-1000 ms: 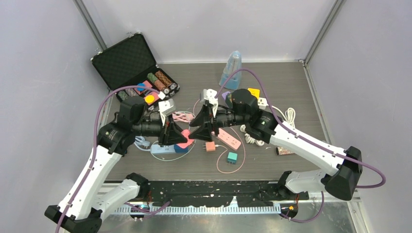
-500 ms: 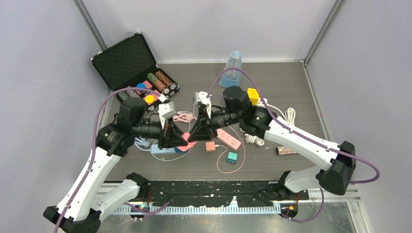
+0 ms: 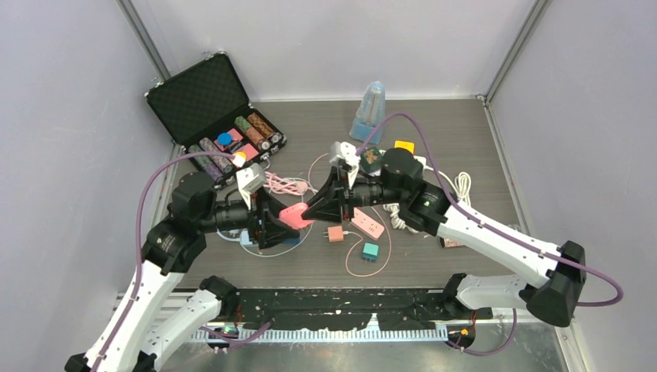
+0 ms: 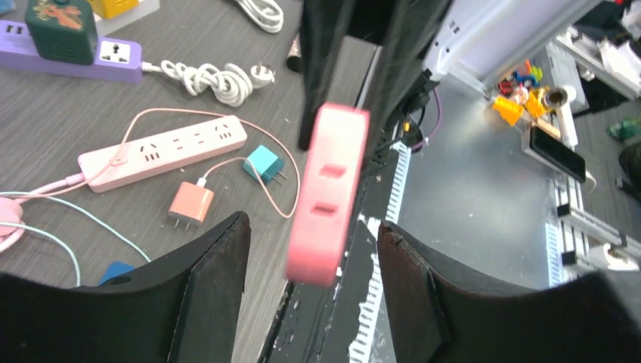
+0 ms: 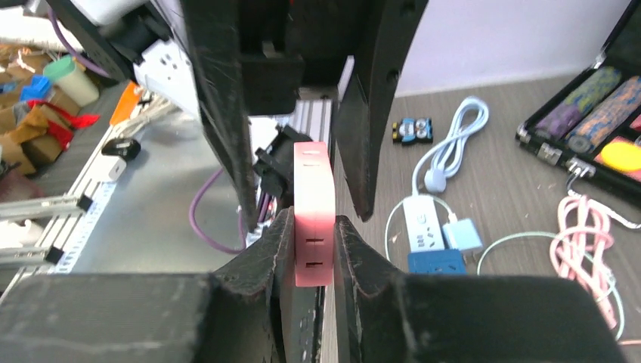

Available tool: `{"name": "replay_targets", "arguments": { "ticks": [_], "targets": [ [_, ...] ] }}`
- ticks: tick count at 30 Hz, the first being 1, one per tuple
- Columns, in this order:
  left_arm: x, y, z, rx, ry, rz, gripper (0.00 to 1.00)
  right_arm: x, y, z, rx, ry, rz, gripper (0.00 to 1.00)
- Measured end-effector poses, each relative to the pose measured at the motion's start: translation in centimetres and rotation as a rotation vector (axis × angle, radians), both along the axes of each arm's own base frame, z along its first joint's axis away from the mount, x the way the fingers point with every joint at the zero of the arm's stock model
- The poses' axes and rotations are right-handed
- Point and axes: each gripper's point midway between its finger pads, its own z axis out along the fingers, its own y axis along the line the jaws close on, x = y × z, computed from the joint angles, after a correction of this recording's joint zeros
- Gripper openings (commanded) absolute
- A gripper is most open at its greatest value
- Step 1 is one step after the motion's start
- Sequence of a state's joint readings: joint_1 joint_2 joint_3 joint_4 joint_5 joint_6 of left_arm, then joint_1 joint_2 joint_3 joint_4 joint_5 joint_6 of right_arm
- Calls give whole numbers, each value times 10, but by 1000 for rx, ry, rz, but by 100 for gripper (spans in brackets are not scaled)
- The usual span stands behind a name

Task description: Insert the plug

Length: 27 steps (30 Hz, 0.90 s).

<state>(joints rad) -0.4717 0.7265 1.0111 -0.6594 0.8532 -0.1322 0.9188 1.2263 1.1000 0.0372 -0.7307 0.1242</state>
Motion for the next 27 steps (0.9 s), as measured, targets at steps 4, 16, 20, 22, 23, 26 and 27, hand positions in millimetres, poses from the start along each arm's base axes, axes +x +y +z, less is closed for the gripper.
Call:
{"name": "replay_targets", "arguments": {
  "ticks": [4, 16, 20, 22, 23, 26, 27],
  "targets": [
    [7, -2, 2, -80, 24, 75, 54, -3, -8, 30, 128, -14, -38, 6],
    [16, -6, 28, -266, 25, 162, 19, 5, -10, 56, 306, 45, -108, 6],
    [15, -6, 34, -287, 21, 159, 0, 10, -9, 59, 326, 55, -120, 6],
    [15, -6, 34, -288, 19, 158, 0, 11, -9, 60, 331, 61, -121, 8],
    [15, -6, 35, -288, 17, 158, 0, 11, -9, 60, 331, 62, -122, 11],
    [15, -6, 34, -283, 11, 157, 0, 11, -9, 60, 329, 62, -121, 51],
    [15, -6, 33, -277, 2, 156, 0, 11, -9, 59, 324, 64, -120, 60]
  ]
}}
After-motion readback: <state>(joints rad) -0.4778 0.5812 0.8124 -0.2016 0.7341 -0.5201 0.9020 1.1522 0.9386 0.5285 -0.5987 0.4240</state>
